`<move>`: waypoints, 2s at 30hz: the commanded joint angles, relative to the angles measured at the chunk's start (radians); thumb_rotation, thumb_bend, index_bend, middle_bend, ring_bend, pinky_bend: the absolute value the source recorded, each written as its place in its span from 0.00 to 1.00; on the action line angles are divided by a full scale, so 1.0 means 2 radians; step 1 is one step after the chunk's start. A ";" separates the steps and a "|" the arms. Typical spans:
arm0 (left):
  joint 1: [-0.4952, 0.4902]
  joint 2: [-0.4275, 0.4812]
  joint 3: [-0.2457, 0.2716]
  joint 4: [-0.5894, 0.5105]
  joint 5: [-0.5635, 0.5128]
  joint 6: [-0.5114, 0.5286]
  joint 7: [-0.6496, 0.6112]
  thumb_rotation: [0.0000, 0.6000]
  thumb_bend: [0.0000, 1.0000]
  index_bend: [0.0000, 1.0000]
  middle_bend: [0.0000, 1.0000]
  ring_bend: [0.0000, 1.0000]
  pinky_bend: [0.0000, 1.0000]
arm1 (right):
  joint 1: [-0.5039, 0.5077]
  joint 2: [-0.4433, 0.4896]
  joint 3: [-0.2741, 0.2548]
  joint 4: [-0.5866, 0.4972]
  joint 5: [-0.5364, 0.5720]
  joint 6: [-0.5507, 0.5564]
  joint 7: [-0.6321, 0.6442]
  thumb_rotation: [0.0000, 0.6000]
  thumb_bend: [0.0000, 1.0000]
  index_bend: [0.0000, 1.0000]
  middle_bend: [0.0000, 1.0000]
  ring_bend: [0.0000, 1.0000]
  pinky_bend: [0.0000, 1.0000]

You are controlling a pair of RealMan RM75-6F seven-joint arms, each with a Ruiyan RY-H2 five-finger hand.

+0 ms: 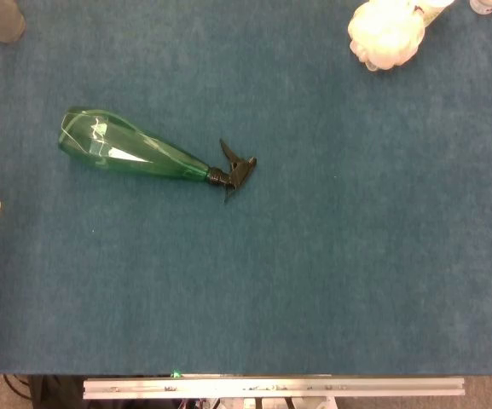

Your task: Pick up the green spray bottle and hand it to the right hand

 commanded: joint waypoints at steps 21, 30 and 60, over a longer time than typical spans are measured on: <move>-0.041 0.019 -0.003 0.008 0.011 -0.053 -0.032 1.00 0.22 0.01 0.06 0.01 0.08 | 0.017 0.022 0.015 -0.025 0.004 -0.013 -0.008 1.00 0.13 0.10 0.19 0.16 0.31; -0.097 0.016 -0.013 0.026 0.016 -0.124 -0.056 1.00 0.22 0.00 0.04 0.00 0.08 | 0.047 0.041 0.039 -0.057 0.010 -0.032 -0.024 1.00 0.13 0.10 0.19 0.16 0.31; -0.275 -0.073 -0.015 0.072 -0.160 -0.332 0.104 1.00 0.22 0.00 0.00 0.00 0.08 | 0.063 0.031 0.023 -0.053 0.020 -0.061 -0.011 1.00 0.13 0.10 0.19 0.16 0.31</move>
